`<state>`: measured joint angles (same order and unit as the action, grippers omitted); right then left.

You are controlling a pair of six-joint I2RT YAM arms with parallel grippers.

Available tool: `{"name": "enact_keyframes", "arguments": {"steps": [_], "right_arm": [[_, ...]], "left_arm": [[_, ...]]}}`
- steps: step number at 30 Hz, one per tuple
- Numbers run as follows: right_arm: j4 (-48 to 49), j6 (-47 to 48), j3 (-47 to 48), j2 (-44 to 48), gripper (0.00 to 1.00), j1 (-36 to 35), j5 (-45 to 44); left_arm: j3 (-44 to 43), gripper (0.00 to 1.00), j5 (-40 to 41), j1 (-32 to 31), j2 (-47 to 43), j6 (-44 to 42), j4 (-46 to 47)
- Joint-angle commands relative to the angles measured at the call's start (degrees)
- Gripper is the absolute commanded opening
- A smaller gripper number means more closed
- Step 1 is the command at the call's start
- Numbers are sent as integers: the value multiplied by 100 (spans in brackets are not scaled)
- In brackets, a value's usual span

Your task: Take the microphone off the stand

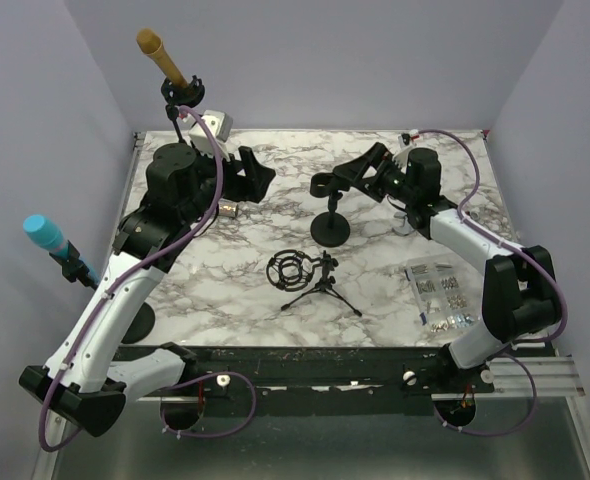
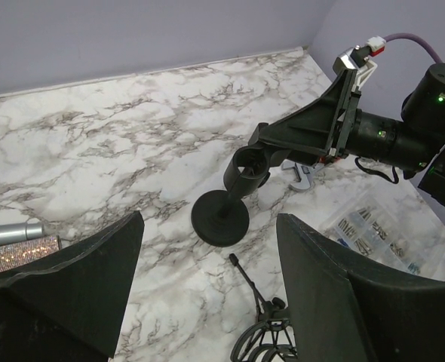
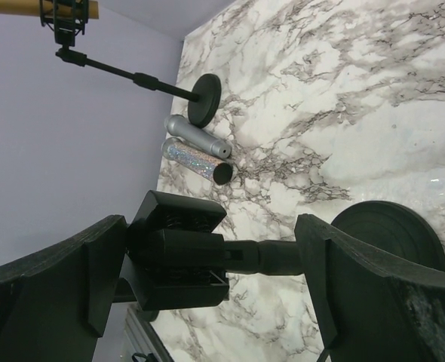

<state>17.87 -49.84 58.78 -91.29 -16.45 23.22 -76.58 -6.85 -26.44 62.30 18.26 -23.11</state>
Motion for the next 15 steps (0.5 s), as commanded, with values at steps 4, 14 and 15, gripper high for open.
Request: {"name": "enact_keyframes", "arguments": {"steps": [4,14,15], "right_arm": [[-1249,537,285,-102,99,-4,-102],[-1771,680,1419,216,100,-3,-233],[-1901,714,1485,286,100,-7,-289]], "left_arm": [[68,74,294,-147,-96,-138,148],[74,73,421,-308,-223,-209,148],[72,74,426,-318,-235,-198,149]]}}
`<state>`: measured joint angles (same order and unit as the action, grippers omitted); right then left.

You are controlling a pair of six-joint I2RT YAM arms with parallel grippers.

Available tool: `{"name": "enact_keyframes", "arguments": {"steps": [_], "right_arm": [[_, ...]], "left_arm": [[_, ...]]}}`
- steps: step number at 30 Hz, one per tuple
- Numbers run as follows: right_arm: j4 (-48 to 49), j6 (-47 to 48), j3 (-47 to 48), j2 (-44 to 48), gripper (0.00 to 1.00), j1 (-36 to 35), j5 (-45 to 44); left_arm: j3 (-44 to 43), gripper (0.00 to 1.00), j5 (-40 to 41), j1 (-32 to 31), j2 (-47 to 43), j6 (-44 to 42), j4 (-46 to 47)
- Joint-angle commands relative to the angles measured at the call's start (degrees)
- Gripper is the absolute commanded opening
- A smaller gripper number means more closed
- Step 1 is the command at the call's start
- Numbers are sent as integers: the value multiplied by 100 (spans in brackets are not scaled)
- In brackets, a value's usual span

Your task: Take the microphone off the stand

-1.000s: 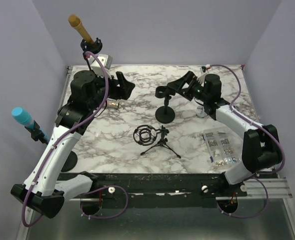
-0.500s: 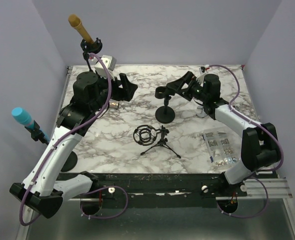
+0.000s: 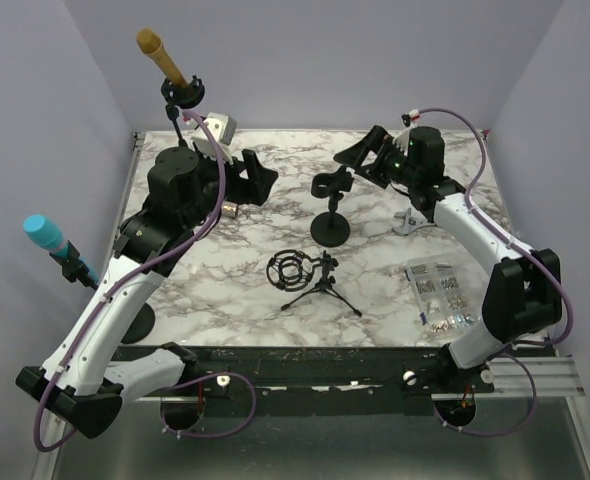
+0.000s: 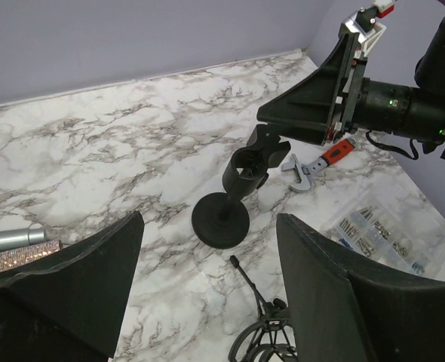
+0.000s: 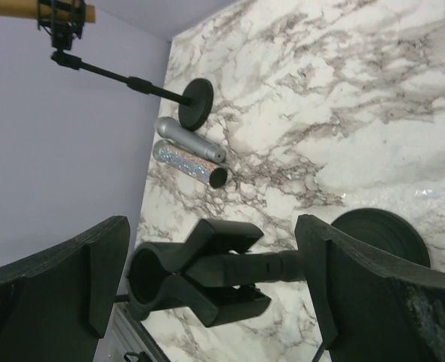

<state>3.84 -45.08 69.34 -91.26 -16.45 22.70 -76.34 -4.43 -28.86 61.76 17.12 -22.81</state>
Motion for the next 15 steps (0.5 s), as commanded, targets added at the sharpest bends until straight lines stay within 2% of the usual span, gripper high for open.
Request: {"name": "enact_keyframes", "arguments": {"steps": [1,10,15], "right_arm": [[-584,271,460,372,100,-8,-336],[-534,176,-269,1295,100,-8,-1235],[291,-393,-598,1545,98,-13,-1149]], "left_arm": [[59,73,172,-80,-188,-80,128],[92,73,-153,-76,-57,236,182],[-247,74,-877,-152,434,283,-104]]}}
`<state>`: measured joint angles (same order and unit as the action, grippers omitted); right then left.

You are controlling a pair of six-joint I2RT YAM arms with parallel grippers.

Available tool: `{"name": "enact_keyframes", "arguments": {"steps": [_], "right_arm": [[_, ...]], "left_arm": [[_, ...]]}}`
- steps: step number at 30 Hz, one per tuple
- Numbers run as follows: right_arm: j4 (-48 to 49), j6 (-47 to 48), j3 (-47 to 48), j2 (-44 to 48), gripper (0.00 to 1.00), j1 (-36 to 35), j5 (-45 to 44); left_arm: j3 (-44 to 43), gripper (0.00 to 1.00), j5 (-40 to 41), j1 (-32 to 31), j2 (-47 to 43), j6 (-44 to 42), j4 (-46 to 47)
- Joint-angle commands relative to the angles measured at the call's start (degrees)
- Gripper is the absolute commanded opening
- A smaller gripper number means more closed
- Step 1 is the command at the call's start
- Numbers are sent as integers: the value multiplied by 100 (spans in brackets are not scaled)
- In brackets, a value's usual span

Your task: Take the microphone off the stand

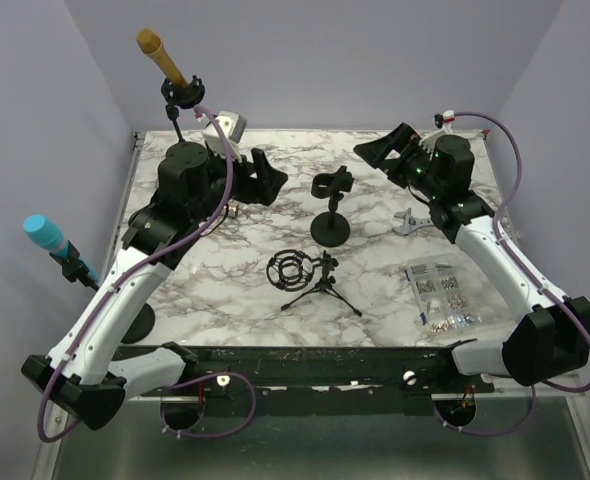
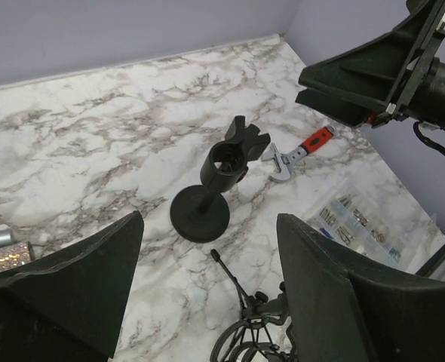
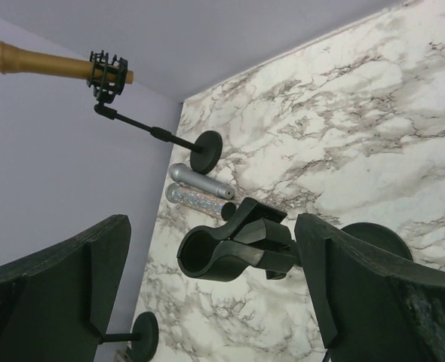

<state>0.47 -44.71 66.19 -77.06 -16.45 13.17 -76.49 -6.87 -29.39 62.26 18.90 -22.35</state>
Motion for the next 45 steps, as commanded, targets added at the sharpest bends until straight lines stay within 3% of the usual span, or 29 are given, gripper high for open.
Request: {"name": "enact_keyframes", "arguments": {"steps": [1,14,25,31,39,45], "right_arm": [[760,-520,-319,152,97,-16,-179],[763,-724,-309,90,96,-577,-526],[935,-444,-378,636,96,-1272,-847],[717,-123,-574,1234,96,-1282,-893],[1223,348,-1399,2133,97,-1282,-1083],[1317,707,-1782,2415,99,-1281,-1182]], "left_arm": [[-239,74,-653,-117,413,98,-154],[-293,76,198,-786,130,-325,-336],[494,77,2277,-799,-961,-885,472],[863,91,3187,-781,-1122,-1239,1104],[674,99,3511,-273,-571,-574,1719],[413,98,3024,842,114,34,2448]]}}
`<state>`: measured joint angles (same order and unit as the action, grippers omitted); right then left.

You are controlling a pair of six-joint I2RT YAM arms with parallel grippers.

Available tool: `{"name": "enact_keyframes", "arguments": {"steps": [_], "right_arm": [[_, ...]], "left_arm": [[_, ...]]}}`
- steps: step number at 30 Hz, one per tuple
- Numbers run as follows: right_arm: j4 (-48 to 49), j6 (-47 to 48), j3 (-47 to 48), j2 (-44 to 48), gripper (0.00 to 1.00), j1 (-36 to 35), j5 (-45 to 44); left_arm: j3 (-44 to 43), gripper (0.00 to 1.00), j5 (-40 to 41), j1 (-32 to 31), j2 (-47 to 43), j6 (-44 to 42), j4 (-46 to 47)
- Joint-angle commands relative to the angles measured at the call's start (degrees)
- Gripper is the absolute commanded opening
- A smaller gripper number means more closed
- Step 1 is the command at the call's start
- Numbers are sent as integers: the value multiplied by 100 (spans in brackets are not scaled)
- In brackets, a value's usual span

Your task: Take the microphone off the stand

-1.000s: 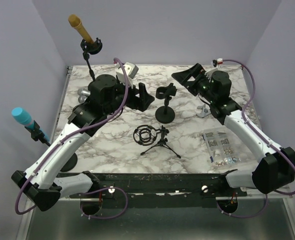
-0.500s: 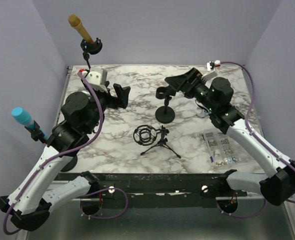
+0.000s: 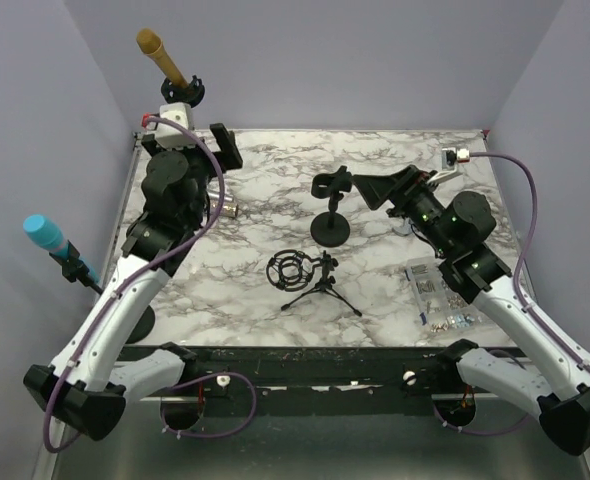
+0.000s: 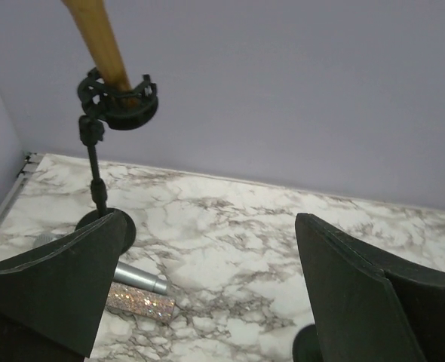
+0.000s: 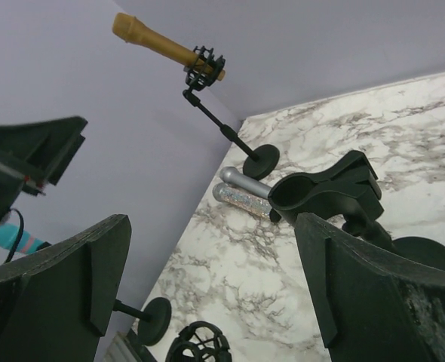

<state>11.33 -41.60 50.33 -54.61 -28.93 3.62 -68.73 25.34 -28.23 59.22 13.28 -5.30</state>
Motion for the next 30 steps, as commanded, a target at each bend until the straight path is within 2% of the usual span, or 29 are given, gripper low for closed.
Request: {"name": "enact_keyframes", "arguments": {"steps": [1,3,9,14,18,25,30], "right_arm": [[229,456,-233,227,99,-34,-233],[221,561,-312,346,100,-34,-293],[45,1055,-421,716,100,-29,-627],[-67,1364,-506,806,100,-31,-986],[-84,1449,-512,747,100,-30,-1021],[41,1513,-535,467,100,-29,-1028],[84,1604,-541,266,100,-29,-1082]], "left_arm": [[-462,99,-396,926,576,723,757],[-639,99,-774,1344,856,907,851],[-1271,98,-1452,2021,1776,856,1233],[-1752,99,-1976,2586,2657,1431,1773],[-1970,99,-1978,2770,3179,1701,2173],[-2478,99,-1763,2987,4066,1354,2758],[-2578,99,-1458,3040,4557,1089,3512]]}}
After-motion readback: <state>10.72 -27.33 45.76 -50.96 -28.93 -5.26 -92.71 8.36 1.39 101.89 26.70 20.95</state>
